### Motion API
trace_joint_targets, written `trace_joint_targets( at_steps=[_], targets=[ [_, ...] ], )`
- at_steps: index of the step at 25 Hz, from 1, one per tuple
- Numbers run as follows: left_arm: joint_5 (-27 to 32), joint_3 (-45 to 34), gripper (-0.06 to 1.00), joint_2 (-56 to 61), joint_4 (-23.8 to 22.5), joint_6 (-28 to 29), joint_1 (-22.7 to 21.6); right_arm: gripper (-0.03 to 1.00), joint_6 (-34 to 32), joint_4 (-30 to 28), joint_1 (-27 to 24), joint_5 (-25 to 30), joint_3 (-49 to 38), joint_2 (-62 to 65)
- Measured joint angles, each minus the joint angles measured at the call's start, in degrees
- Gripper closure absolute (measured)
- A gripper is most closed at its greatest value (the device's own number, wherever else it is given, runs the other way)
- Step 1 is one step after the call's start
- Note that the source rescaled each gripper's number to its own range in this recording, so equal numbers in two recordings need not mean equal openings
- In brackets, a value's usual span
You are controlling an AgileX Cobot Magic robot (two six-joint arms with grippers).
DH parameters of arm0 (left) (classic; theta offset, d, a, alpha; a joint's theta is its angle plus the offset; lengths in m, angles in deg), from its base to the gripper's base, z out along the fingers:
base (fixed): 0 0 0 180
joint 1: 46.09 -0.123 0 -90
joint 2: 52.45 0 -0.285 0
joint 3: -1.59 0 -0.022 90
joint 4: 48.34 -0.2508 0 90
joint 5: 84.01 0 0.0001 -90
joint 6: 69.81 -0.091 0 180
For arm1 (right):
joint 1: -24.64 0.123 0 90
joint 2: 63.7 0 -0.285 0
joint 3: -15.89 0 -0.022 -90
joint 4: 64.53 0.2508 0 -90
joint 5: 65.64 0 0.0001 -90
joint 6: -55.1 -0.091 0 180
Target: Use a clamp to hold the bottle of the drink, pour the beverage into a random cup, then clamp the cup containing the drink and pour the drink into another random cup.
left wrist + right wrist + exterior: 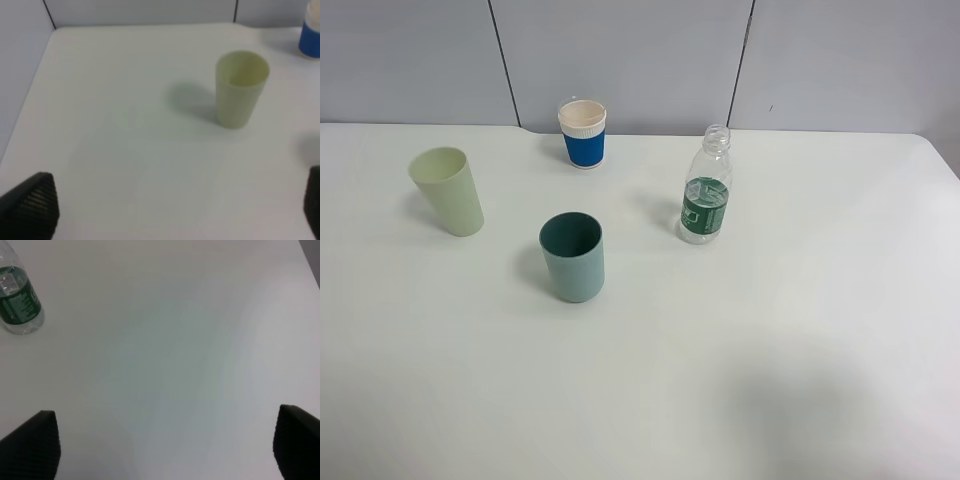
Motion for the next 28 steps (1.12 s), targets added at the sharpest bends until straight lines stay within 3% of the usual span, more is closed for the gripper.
trace_joint_targets(
  at_steps=[14, 28],
  targets=[
    [-0.6, -5.8, -0.05, 12.5, 0.7, -0.4, -2.2, 0.18, 0.0, 0.0, 0.0, 0.0, 0.0, 0.0],
    [2.9, -10.8, -0.05, 13.2, 0.5, -0.4, -2.2, 0.18, 0.0, 0.0, 0.0, 0.0, 0.0, 0.0]
  ],
)
